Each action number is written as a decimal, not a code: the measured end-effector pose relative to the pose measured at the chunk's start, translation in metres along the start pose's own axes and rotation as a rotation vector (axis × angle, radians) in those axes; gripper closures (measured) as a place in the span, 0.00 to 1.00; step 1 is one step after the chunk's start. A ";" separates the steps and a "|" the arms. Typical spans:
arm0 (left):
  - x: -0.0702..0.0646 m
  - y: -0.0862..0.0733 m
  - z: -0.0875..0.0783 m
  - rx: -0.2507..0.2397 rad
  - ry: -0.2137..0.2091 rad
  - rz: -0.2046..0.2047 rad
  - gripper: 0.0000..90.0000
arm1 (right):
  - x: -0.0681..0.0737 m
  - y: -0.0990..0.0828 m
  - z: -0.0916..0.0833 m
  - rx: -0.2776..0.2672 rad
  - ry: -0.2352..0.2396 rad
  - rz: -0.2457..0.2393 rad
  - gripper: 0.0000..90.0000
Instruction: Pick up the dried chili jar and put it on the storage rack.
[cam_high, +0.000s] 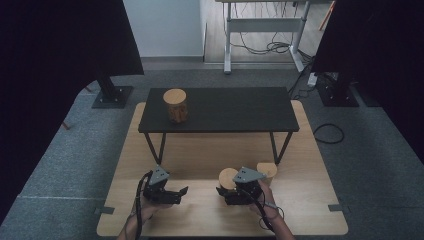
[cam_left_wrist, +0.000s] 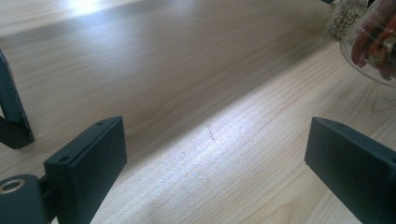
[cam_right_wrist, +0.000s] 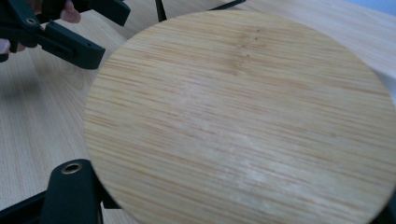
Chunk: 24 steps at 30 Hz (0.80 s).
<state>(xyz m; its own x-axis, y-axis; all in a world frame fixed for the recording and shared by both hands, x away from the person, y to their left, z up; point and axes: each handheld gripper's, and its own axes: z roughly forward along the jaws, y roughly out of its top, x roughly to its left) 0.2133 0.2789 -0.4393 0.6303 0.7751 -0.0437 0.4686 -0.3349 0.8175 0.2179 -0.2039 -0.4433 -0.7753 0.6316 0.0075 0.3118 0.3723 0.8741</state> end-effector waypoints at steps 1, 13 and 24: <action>0.000 0.000 0.000 0.000 -0.001 0.002 0.06 | 0.000 0.001 -0.001 -0.002 0.000 -0.003 0.28; -0.002 0.001 0.000 0.003 0.000 0.010 0.06 | -0.004 0.013 -0.011 -0.026 -0.009 -0.004 0.28; -0.003 0.000 0.000 -0.003 0.007 0.007 0.06 | -0.007 0.018 -0.015 -0.038 -0.012 0.002 0.28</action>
<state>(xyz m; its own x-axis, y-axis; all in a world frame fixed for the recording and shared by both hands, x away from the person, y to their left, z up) 0.2116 0.2769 -0.4393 0.6289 0.7767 -0.0341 0.4627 -0.3386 0.8193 0.2205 -0.2120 -0.4198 -0.7681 0.6403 0.0039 0.2923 0.3451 0.8919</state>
